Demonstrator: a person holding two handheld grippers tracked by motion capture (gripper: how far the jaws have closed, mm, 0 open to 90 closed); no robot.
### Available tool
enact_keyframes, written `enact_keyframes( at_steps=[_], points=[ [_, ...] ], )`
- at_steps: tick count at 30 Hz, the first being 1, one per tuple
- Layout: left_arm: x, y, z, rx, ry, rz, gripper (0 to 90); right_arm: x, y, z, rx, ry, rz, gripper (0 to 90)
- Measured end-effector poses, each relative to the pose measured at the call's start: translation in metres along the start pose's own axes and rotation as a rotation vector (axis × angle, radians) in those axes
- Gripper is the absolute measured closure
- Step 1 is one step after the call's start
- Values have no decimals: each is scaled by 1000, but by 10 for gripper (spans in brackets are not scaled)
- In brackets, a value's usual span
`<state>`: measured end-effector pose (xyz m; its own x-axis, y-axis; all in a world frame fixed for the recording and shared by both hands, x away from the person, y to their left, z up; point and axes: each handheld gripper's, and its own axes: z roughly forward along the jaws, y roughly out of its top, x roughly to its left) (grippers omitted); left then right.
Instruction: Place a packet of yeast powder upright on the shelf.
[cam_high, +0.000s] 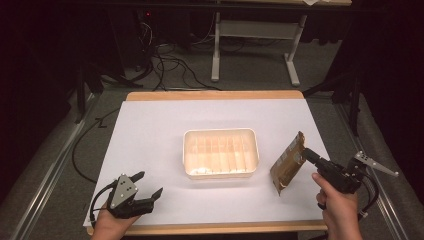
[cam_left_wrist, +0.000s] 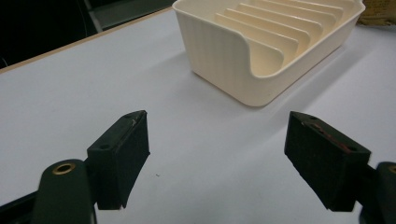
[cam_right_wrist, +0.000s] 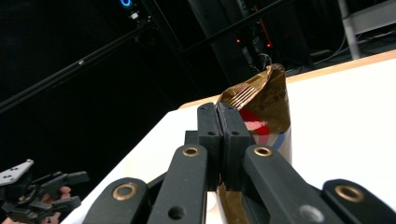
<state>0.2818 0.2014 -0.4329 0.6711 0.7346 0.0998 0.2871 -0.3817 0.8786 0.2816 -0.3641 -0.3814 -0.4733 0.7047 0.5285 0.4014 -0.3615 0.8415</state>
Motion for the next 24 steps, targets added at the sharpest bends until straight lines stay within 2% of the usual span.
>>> enact_keyframes(
  at_steps=[5, 11, 21, 24],
  points=[
    [4, -1, -2, -11, 6, -21, 223, 6, 0, 2, -2, 16, -6, 898],
    [3, 1, -4, -19, 17, -16, 223, 12, 2, 2, -9, 33, -13, 900],
    [5, 0, -6, -28, 36, -16, 223, 22, 8, 2, -35, 38, -58, 900],
    [8, -2, -6, -29, 45, -29, 222, 24, 11, 3, -29, 43, -69, 900]
  ],
)
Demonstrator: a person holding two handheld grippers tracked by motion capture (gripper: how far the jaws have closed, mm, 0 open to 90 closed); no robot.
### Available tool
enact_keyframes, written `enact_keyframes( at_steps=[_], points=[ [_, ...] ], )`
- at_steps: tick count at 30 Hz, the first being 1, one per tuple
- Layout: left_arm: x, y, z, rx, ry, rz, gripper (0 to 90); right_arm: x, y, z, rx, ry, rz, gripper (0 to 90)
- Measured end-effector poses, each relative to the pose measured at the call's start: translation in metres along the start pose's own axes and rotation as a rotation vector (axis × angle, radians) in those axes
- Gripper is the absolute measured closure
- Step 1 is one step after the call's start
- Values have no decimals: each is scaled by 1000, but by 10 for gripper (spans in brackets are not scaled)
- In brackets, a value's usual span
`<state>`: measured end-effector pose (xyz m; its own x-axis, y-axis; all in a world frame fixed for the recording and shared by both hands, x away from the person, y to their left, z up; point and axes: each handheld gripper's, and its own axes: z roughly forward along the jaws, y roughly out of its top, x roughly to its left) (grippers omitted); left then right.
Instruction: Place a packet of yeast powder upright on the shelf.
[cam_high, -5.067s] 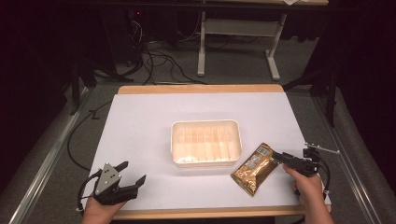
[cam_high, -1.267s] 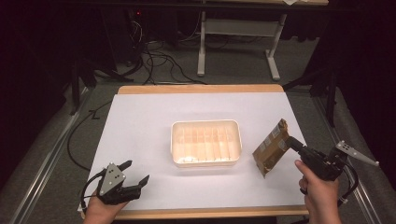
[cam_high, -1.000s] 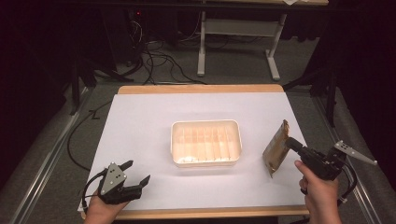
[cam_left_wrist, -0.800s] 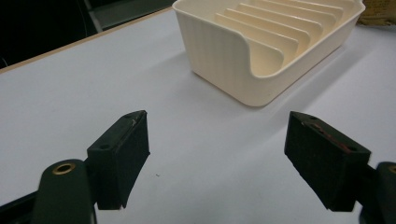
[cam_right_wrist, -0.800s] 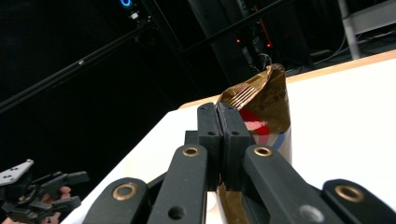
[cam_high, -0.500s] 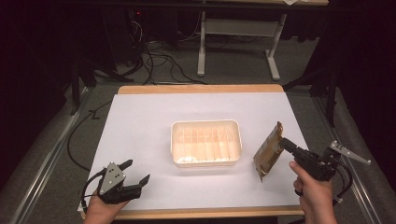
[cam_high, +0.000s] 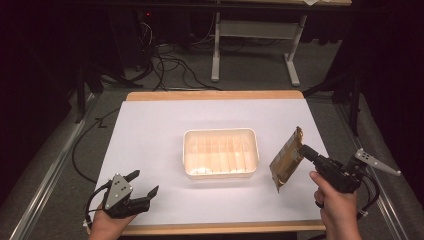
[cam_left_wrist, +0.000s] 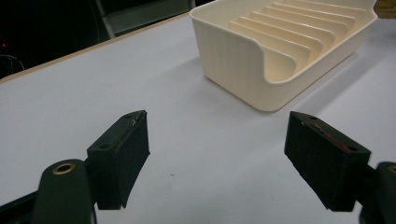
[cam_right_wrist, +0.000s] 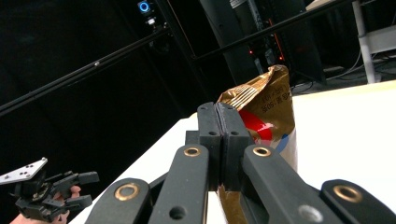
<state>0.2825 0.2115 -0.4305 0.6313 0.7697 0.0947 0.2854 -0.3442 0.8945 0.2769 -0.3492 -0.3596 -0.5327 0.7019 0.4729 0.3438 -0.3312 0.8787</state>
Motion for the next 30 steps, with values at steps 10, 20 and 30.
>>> enact_keyframes(
  at_steps=[10, 20, 30],
  points=[
    [10, 0, -5, -19, 62, -67, 218, 5, 12, 10, 4, -2, -27, 900],
    [11, 0, -4, -11, 73, -72, 216, 21, 34, 17, -29, 7, -48, 900],
    [8, 0, -1, -2, 58, -61, 216, 34, 49, 26, -70, 17, -69, 900]
  ],
)
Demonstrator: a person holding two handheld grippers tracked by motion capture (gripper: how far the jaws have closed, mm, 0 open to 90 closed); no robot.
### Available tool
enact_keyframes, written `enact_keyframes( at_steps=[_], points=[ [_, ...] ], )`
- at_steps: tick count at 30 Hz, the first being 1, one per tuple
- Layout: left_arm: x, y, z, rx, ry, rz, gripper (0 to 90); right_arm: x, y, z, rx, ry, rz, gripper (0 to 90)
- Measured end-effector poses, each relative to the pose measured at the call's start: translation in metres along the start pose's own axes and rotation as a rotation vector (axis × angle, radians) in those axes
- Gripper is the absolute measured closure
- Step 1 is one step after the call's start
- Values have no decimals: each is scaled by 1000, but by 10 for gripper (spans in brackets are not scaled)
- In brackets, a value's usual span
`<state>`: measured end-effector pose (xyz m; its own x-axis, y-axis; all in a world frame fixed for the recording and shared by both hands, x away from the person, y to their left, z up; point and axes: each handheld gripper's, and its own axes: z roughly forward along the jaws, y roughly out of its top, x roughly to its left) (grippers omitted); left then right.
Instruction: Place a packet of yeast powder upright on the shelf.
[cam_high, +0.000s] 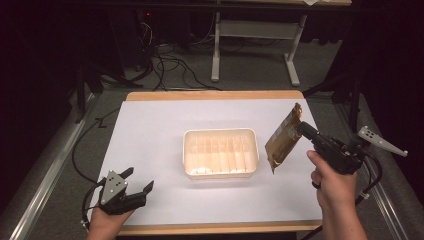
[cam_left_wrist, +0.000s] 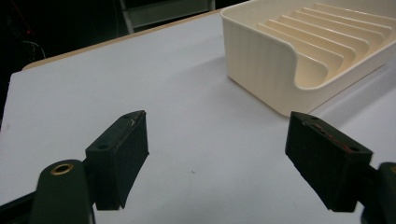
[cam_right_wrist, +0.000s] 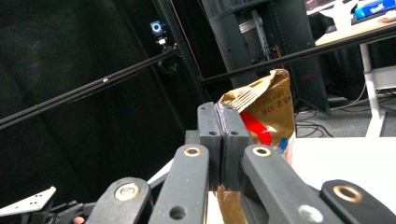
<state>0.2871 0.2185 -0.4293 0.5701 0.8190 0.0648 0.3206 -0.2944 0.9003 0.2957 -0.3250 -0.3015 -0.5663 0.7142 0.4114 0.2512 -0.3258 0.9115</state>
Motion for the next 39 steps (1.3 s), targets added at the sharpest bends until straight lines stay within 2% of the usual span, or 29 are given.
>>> enact_keyframes(
  at_steps=[4, 12, 29, 39],
  points=[
    [0, 0, -1, -5, 4, -5, 216, 5, 4, 8, -9, 12, 4, 900],
    [-2, 0, 0, 0, -5, 3, 216, 16, 5, 30, 8, 27, -16, 900],
    [-2, 1, -2, -8, -14, 5, 218, 11, -11, 76, 53, -8, 3, 900],
    [-1, 0, -4, -12, -11, 5, 217, 8, -21, 93, 86, -27, 3, 900]
  ],
)
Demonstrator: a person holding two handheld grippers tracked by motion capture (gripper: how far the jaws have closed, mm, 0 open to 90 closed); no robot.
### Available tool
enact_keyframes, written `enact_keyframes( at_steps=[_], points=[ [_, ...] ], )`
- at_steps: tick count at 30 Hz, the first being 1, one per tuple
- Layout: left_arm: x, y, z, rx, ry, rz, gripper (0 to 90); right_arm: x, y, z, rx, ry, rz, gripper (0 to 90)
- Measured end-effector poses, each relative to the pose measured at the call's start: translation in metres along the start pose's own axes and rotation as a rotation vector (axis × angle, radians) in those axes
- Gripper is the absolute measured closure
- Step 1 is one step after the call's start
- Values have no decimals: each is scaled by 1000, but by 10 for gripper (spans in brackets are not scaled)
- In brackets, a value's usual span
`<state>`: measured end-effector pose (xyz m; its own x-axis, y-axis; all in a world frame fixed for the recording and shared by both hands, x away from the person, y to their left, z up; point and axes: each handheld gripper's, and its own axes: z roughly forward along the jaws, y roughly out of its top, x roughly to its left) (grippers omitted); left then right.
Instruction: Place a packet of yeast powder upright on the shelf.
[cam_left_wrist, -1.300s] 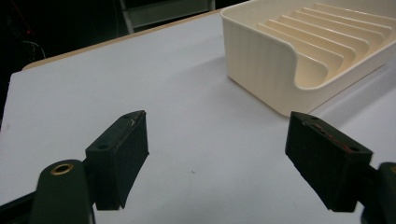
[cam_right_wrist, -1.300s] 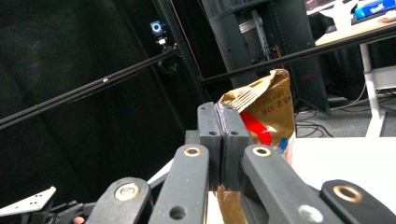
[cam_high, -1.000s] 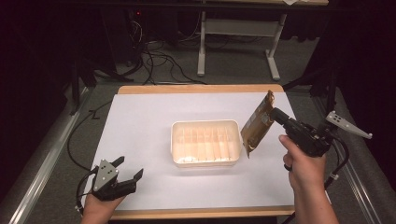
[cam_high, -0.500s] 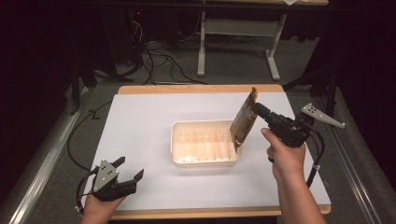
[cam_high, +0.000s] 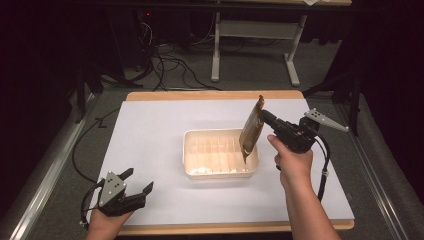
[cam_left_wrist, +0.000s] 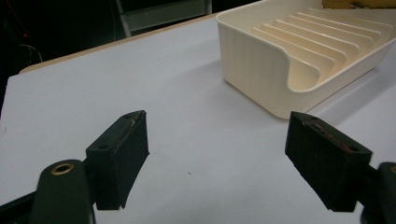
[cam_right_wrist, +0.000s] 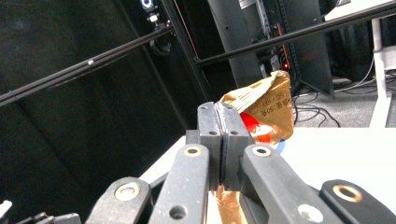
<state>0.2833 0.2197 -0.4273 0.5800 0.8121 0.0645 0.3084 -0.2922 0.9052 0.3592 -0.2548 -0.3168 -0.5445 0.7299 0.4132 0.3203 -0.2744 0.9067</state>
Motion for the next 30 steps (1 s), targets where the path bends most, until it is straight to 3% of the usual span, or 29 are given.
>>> enact_keyframes(
  at_steps=[21, 30],
  points=[
    [-3, 0, 2, 4, -9, 5, 218, -4, -18, 20, 49, -47, -13, 900],
    [-3, 0, 2, 1, -11, 5, 218, -2, -29, 28, 78, -60, -45, 900]
  ],
)
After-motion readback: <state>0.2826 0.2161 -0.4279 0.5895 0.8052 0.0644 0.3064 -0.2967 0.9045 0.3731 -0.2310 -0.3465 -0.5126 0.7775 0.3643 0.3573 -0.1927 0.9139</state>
